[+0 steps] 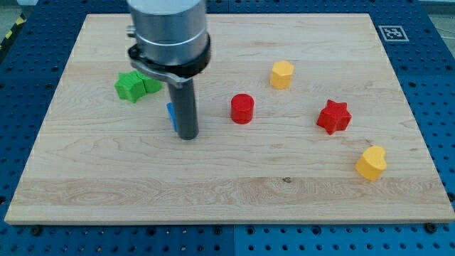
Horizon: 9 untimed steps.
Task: Slide the blue cube into the green star
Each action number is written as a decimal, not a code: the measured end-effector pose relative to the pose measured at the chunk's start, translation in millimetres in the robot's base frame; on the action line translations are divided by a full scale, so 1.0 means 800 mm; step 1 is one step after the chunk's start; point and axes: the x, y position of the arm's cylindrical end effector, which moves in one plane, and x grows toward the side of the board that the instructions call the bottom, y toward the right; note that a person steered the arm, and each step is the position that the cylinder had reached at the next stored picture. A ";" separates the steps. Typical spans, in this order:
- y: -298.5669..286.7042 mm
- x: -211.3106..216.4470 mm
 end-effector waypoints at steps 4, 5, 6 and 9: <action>0.012 -0.012; -0.020 -0.017; -0.037 -0.020; 0.031 -0.041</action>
